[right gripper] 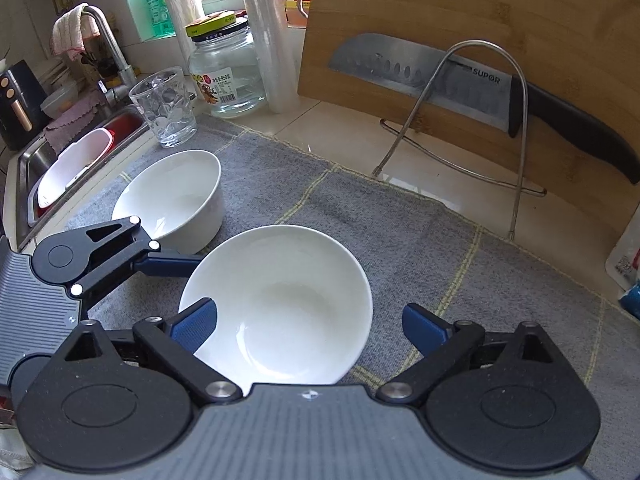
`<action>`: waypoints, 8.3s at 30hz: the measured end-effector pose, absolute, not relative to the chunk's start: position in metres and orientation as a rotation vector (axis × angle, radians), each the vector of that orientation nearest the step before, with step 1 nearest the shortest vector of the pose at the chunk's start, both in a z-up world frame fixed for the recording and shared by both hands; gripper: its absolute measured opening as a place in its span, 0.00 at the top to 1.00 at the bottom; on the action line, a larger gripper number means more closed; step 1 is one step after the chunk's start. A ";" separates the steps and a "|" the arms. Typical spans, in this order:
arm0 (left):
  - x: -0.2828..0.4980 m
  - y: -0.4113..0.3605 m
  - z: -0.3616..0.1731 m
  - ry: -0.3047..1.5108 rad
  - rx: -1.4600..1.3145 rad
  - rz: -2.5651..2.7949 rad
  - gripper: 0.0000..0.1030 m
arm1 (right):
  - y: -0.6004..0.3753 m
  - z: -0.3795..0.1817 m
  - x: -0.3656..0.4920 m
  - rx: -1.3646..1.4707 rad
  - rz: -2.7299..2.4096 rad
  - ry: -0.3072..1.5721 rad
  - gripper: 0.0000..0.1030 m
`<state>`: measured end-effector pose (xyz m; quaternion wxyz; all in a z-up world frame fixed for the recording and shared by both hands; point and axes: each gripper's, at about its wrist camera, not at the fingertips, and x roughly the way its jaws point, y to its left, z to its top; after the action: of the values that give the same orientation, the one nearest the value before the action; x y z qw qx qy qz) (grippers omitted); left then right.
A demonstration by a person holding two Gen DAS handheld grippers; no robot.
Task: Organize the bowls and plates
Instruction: 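Lift and carry the bowl with the right tool toward another white bowl, then lower the held bowl into the other white bowl, then open the right tool and withdraw from the stacked bowls, then close the right tool on the rim of the pink-floral white bowl, then lift and carry the bowl with the right tool over the nested bowls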
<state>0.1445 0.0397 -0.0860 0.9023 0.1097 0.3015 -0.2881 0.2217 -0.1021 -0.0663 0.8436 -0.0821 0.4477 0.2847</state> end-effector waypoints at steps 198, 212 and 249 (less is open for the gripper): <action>0.147 0.162 -0.077 0.561 0.233 -0.421 0.10 | 0.038 -0.066 0.272 -0.168 0.750 1.059 0.26; 0.111 0.155 -0.056 0.540 0.282 -0.435 0.10 | 0.020 -0.038 0.235 -0.107 0.764 1.034 0.26; 0.013 0.054 -0.022 0.481 0.370 -0.631 0.10 | -0.104 0.003 0.111 -0.039 0.617 0.945 0.26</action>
<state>0.0129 0.0544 -0.0223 0.9059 0.1791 0.2327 -0.3053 0.1105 -0.1037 0.0031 0.8448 -0.0183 0.4479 0.2923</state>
